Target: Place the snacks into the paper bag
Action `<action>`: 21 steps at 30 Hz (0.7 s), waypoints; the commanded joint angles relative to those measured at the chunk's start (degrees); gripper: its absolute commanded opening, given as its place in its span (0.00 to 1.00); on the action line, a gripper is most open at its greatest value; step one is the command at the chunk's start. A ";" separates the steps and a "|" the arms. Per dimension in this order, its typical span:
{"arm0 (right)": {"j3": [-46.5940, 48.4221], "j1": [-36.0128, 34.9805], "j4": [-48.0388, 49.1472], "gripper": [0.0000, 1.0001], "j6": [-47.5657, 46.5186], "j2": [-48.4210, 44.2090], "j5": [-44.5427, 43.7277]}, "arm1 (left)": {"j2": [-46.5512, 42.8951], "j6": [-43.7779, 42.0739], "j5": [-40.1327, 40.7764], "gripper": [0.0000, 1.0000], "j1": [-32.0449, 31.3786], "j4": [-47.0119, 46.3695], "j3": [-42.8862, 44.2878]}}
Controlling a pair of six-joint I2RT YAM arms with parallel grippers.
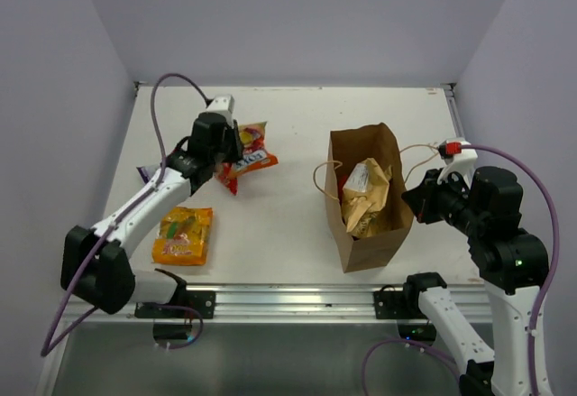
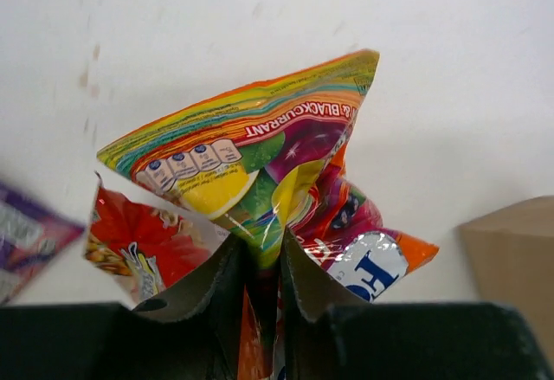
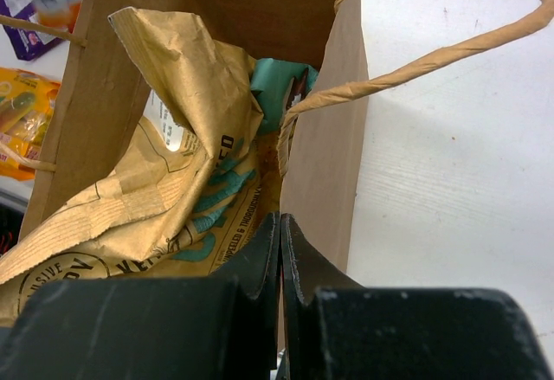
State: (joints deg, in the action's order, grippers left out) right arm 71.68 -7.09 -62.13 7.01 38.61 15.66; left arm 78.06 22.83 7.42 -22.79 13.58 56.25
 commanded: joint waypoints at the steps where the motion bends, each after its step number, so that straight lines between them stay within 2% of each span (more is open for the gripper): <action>1: 1.89 -0.29 0.60 0.00 -0.50 0.33 0.69 | -9.24 -1.12 0.23 0.24 -5.49 -2.25 16.06; 5: 1.62 -0.29 0.60 0.00 -0.50 0.06 0.51 | -10.65 -0.42 -3.45 0.18 -10.25 -0.93 27.14; 7: 1.62 -0.29 0.69 0.00 -0.50 0.15 0.51 | -10.65 0.20 -6.18 0.13 -12.71 -1.28 30.84; 9: 1.71 -0.29 0.60 0.00 -0.50 0.24 0.69 | -10.56 1.07 -8.54 0.04 -14.38 -1.45 33.04; 11: 1.80 -0.29 0.69 0.00 -0.41 0.32 0.60 | -10.39 2.13 -10.92 0.00 -15.88 -2.15 33.66; 16: 1.71 -0.29 0.60 0.00 -0.50 0.24 0.69 | -9.60 6.17 -20.41 0.00 -19.56 -5.40 30.59; 18: 1.71 -0.29 0.60 0.00 -0.41 0.32 0.69 | -7.93 5.57 -20.87 0.00 -21.76 -6.64 29.89; 21: 1.80 -0.29 0.34 0.00 -0.33 0.24 0.60 | -4.95 4.07 -19.90 0.00 -28.52 -7.08 30.41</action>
State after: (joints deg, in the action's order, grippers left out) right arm 71.68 -7.14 -62.13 7.01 38.61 15.64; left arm 71.29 26.52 -9.04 -46.26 10.04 86.32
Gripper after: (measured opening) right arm 0.010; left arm 0.048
